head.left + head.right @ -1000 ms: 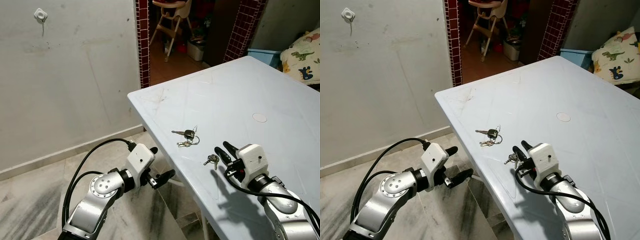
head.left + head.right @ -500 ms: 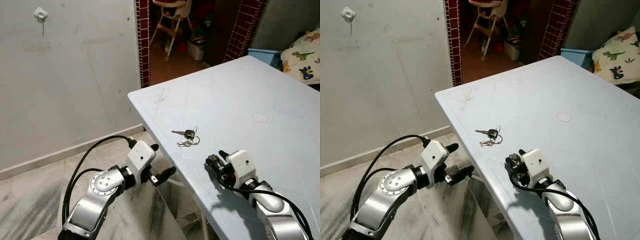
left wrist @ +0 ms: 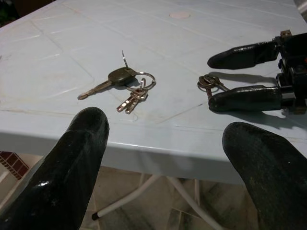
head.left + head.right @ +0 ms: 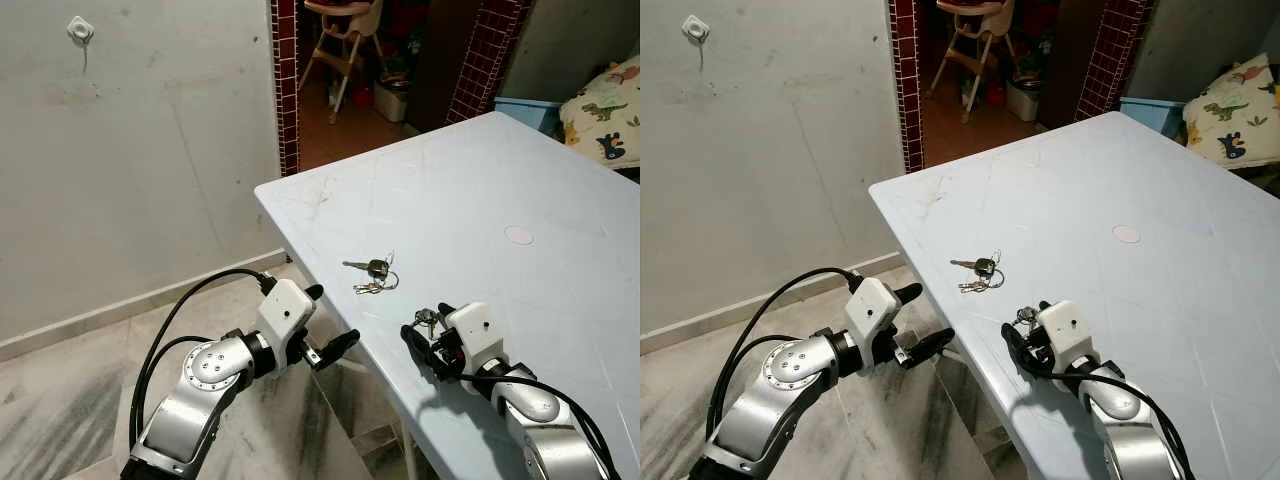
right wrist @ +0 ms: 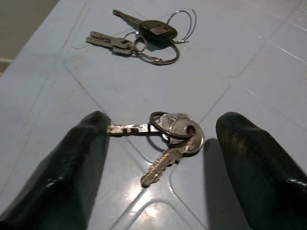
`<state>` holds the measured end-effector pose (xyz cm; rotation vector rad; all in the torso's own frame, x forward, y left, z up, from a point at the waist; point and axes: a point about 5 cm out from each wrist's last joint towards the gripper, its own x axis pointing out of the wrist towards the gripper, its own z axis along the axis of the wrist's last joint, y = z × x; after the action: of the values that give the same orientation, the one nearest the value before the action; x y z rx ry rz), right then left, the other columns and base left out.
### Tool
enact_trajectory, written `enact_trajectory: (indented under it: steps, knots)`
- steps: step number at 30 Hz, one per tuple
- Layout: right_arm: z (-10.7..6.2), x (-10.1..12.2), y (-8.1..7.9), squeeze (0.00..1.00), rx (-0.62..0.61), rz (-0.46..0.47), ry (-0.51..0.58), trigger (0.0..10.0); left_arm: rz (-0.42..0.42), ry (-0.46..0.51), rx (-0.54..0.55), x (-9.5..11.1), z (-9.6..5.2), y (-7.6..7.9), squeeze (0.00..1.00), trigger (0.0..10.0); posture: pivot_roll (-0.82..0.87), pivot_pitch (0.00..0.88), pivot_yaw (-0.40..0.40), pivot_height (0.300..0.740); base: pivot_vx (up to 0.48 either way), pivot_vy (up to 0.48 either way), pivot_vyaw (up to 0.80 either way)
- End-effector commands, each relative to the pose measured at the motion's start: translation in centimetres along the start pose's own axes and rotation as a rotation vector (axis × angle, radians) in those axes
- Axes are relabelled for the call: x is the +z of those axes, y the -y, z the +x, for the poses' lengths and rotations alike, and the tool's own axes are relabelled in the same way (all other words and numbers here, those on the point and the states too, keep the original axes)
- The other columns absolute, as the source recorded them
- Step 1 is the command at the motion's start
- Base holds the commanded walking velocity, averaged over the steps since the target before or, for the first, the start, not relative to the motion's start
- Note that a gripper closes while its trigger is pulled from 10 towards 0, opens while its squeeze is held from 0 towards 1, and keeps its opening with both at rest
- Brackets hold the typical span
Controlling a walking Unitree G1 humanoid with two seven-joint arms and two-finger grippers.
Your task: Hang keys on a hook
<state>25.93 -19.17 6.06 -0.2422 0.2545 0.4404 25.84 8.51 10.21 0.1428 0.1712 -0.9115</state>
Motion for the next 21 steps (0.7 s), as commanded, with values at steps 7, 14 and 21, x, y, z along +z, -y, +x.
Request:
enact_trajectory:
  steps: [7, 14, 21]
  knots:
    - [0.0, -1.0, -0.1, 0.00, 0.004, 0.068, -0.040, 0.0, 0.010, -0.002, -0.010, 0.1, -0.2, 0.1, 0.00, 10.0, 0.08, 0.000, -0.009, 0.740, 0.000, 0.000, 0.00]
    - [-0.2, -1.5, -0.1, 0.00, 0.006, 0.143, -0.047, 0.0, 0.010, -0.007, -0.016, 0.1, -0.2, 0.2, 0.00, 10.0, 0.08, 0.000, -0.009, 0.740, 0.000, 0.000, 0.00]
    - [-0.3, -1.7, 0.2, 0.00, -0.002, 0.197, -0.054, 0.0, 0.009, -0.011, -0.020, 0.0, -0.2, 0.2, 0.00, 10.0, 0.08, 0.000, -0.010, 0.740, 0.000, 0.000, 0.00]
